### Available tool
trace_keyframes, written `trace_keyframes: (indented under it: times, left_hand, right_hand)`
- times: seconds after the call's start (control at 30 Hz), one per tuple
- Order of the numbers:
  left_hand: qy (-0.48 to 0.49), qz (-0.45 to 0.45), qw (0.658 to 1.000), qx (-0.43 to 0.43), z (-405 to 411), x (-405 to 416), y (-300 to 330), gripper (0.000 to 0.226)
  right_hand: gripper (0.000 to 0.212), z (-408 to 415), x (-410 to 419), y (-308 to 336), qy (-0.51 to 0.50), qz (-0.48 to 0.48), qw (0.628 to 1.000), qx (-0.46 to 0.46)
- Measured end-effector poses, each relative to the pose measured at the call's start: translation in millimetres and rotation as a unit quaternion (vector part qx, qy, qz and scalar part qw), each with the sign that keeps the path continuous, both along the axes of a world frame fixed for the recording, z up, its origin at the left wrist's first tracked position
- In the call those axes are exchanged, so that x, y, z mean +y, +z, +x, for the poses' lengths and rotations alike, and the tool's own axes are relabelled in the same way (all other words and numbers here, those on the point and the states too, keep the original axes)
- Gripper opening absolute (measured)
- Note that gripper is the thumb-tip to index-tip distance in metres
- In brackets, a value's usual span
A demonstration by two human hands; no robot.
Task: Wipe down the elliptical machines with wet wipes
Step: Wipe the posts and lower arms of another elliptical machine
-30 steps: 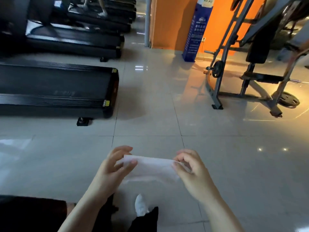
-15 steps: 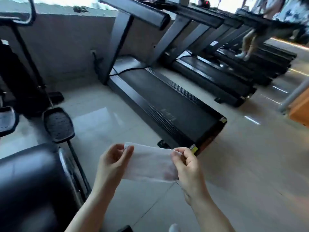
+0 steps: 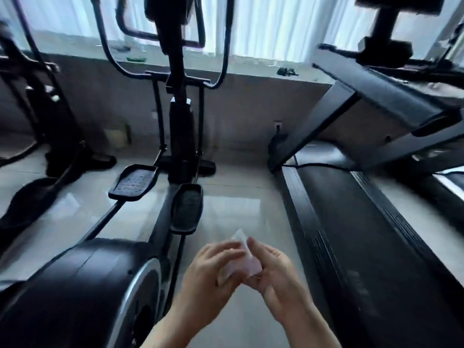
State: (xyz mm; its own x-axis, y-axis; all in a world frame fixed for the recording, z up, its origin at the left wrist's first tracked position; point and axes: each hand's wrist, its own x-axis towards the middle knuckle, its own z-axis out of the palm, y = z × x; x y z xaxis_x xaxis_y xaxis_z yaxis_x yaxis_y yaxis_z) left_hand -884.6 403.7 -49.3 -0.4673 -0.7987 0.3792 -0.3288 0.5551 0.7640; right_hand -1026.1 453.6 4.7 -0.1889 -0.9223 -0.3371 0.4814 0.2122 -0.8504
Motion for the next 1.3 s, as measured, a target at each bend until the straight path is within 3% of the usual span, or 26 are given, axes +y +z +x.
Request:
trace_keyframes:
  times: [0.07, 0.13, 0.27, 0.4, 0.5, 0.63, 0.73, 0.83, 0.97, 1.07, 1.13, 1.2, 1.3]
  left_hand:
    - [-0.022, -0.015, 1.000, -0.001, -11, -26, -4, 0.043]
    - [-0.033, 0.008, 0.999, 0.038, -24, -57, -5, 0.040]
    - [0.041, 0.144, 0.972, 0.180, -59, -158, 3, 0.034]
    - [0.000, 0.261, 0.934, 0.245, -96, -286, 26, 0.041]
    - [0.000, 0.272, 0.920, 0.284, -111, -376, 52, 0.028]
    - [-0.005, 0.243, 0.931, 0.272, -129, -483, 81, 0.027]
    - [0.013, 0.212, 0.943, 0.257, -141, -552, 100, 0.031]
    - [0.095, 0.132, 0.957, 0.238, -151, -618, 119, 0.026]
    - [0.148, 0.021, 0.965, 0.213, -174, -701, 141, 0.020]
    - [0.179, -0.079, 0.963, 0.186, -204, -771, 162, 0.027]
    - [0.203, -0.131, 0.956, 0.167, -224, -819, 179, 0.030]
    - [0.239, -0.194, 0.943, 0.129, -242, -865, 195, 0.026]
    - [0.297, -0.297, 0.904, 0.086, -258, -923, 215, 0.028]
  right_hand:
    - [0.015, -21, -38, 1, 0.026, -0.009, 1.000, -0.012]
    - [0.015, -40, -79, -1, 0.030, -0.013, 0.999, -0.003]
    - [0.015, -76, -173, -2, 0.017, -0.011, 0.999, 0.026]
    - [0.013, -108, -289, 14, -0.002, -0.018, 0.999, 0.037]
    - [0.035, -122, -376, 34, 0.001, -0.020, 0.999, 0.028]
    - [0.053, -136, -475, 57, 0.051, -0.025, 0.998, 0.041]
    - [0.039, -151, -542, 71, 0.039, -0.042, 0.998, 0.015]
    - [0.015, -171, -615, 81, 0.002, -0.057, 0.998, -0.007]
    - [0.011, -211, -718, 89, -0.051, -0.104, 0.993, -0.015]
    - [0.015, -244, -795, 100, -0.101, -0.151, 0.983, 0.024]
    - [0.023, -264, -845, 116, -0.155, -0.206, 0.961, 0.104]
    - [0.020, -280, -891, 141, -0.211, -0.292, 0.910, 0.205]
    - [0.022, -301, -956, 187, -0.292, -0.440, 0.763, 0.374]
